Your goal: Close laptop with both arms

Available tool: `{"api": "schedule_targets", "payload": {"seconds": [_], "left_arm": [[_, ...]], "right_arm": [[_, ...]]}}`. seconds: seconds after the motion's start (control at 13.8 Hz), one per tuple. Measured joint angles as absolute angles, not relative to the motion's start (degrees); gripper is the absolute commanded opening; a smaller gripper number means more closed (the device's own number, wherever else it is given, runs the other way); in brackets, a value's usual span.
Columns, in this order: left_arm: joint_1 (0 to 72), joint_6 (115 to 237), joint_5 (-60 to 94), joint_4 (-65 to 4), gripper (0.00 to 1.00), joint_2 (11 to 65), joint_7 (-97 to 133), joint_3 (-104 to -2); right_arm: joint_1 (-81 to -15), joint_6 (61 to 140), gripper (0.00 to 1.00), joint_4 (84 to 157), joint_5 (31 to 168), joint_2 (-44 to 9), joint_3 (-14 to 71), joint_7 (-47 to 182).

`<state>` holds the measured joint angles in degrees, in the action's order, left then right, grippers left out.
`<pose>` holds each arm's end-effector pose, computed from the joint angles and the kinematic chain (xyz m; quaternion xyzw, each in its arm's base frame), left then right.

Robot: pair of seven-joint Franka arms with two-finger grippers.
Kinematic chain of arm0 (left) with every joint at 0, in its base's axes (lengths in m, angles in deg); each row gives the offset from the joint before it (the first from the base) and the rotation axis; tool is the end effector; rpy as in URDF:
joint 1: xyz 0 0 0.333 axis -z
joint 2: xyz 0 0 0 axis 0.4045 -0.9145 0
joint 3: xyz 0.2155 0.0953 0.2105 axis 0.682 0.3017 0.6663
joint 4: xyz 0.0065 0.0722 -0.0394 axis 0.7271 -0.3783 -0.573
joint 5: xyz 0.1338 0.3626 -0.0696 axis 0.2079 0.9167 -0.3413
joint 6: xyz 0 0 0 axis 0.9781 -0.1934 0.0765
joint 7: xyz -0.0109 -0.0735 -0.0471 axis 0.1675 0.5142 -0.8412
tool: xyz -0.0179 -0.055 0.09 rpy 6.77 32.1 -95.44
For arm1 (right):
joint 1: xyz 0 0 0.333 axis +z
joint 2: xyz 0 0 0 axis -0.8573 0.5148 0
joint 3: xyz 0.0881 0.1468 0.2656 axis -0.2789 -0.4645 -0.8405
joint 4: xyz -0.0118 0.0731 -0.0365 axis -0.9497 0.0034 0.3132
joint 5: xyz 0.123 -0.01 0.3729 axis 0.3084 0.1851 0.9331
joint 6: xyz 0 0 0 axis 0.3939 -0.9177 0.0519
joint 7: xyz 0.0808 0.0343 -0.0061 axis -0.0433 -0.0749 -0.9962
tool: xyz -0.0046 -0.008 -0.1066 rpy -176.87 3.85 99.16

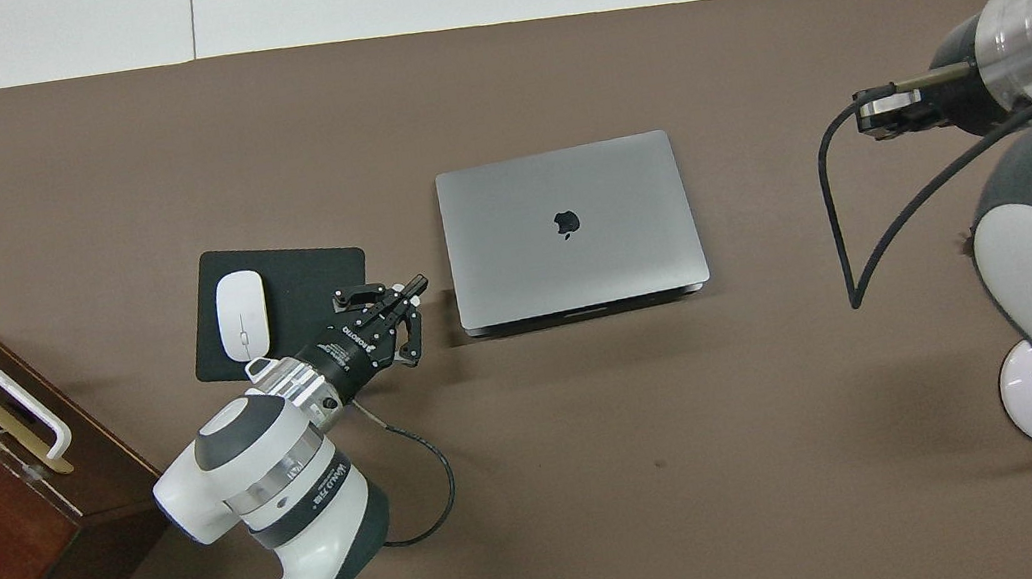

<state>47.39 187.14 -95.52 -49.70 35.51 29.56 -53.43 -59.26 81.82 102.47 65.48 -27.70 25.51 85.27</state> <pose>0.4768 -0.2242 0.2574 0.3537 0.7701 -0.2207 0.4828 0.5905 0.0891 0.6265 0.9972 0.0035 0.0744 0.0097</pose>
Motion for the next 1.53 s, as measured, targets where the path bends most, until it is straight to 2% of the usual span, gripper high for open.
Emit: {"api": "schedule_targets", "payload": {"seconds": [0.07,0.15,0.22,0.36,0.94,1.53], "left_arm": [[47.4,188.3,-95.5,-49.5,0.00,36.5,29.6,-53.4],[47.4,189.5,-95.5,-49.3,0.00,37.4,29.6,-53.5],[47.4,190.9,-95.4,-49.0,0.00,38.1,29.6,-53.5],[47.4,193.3,-94.6,-47.8,0.00,39.5,29.6,-53.7],[44.4,198.6,-80.0,-40.1,0.00,41.2,29.7,-53.3],[38.6,200.1,-53.8,-32.6,0.00,37.2,29.8,-53.1]], "right_arm": [[-59.3,81.7,0.02,102.5,65.6,-27.9,25.5,85.3],[-59.4,81.4,0.41,102.5,65.6,-28.1,25.5,85.3],[-59.4,81.1,0.44,102.5,65.6,-28.4,25.5,85.3],[-59.4,80.0,0.99,102.5,65.7,-28.8,25.5,85.2],[-61.1,76.4,1.00,102.5,65.7,-30.8,25.6,83.2],[-64.1,71.6,1.00,102.5,67.3,-32.9,25.6,82.1]]}}
